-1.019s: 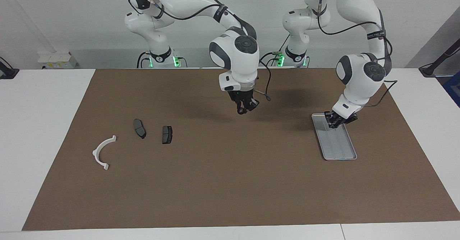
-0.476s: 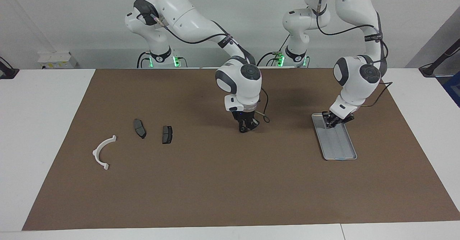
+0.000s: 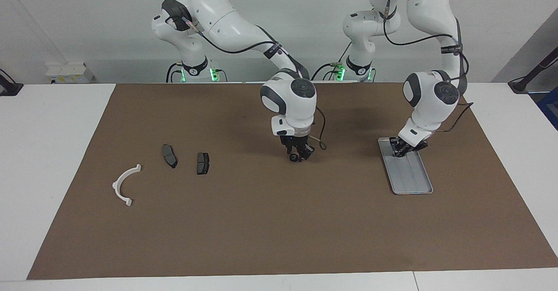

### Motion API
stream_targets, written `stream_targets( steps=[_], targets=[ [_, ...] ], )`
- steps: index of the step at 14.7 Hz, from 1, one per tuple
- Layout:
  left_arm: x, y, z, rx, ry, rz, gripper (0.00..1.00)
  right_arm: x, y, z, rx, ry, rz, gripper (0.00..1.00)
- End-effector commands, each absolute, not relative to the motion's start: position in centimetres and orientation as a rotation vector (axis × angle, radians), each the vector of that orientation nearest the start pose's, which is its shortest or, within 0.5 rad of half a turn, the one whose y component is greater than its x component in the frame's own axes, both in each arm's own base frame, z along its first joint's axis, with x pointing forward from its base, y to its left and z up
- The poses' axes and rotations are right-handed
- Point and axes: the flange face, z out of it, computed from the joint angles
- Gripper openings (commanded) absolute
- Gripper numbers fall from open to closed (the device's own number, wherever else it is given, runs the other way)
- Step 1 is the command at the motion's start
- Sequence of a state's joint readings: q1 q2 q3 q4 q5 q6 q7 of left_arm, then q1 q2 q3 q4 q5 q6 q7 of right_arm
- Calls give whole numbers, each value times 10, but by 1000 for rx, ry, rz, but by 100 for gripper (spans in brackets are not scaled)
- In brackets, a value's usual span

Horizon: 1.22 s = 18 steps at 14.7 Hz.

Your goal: Pick bearing gear from pile to tray

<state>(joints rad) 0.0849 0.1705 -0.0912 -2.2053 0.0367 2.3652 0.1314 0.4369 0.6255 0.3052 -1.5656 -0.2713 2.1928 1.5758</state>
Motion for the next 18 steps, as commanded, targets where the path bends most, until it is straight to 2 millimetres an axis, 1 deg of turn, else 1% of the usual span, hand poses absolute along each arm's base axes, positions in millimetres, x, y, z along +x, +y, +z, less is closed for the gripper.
stream_targets(
  steps=[1,2,3,4,5,6,7,8,9,10,11,12,13,14,15,16,17,18],
  targets=[
    [546,0,297,-3132,235,-13,0,568,423,312,-2882,1185,-132,100],
    [546,0,295,-3133,233,-9,0,579,410,320,-2860,1214,-136,100],
    [546,-1,294,-3133,233,-11,0,594,389,334,-2827,1251,-143,100],
    [547,0,295,-3131,237,-11,0,602,373,352,-2823,1241,-160,100],
    [549,0,298,-3131,239,-1,17,610,356,367,-2832,1200,-151,100],
    [550,-4,306,-3130,246,-1,66,617,338,386,-2833,1159,-141,100],
    [554,-10,320,-3128,259,18,78,622,318,402,-2854,1091,-117,100],
    [561,-22,344,-3127,245,37,80,628,293,415,-2898,993,-107,100],
    [567,-46,360,-3128,194,44,81,633,269,426,-2961,852,-103,100],
    [572,-86,377,-3131,121,17,87,639,244,436,-3018,702,-103,100],
    [572,-128,387,-3137,29,-15,93,643,221,443,-3065,556,-99,100],
    [568,-171,398,-3139,-69,-58,94,646,202,448,-3092,456,-91,100],
    [560,-210,405,-3145,-141,-93,94,649,183,451,-3112,378,-87,100],
    [553,-243,407,-3153,-211,-114,94,651,169,453,-3127,298,-76,100],
    [542,-273,408,-3162,-246,-130,94,653,156,455,-3140,221,-70,100],
    [532,-297,409,-3173,-247,-148,94,654,144,458,-3146,171,-70,100],
    [520,-317,409,-3180,-235,-152,94,655,133,459,-3154,123,-58,100],
    [510,-335,401,-3175,-217,-138,94,655,126,459,-3159,75,-46,100]
  ],
)
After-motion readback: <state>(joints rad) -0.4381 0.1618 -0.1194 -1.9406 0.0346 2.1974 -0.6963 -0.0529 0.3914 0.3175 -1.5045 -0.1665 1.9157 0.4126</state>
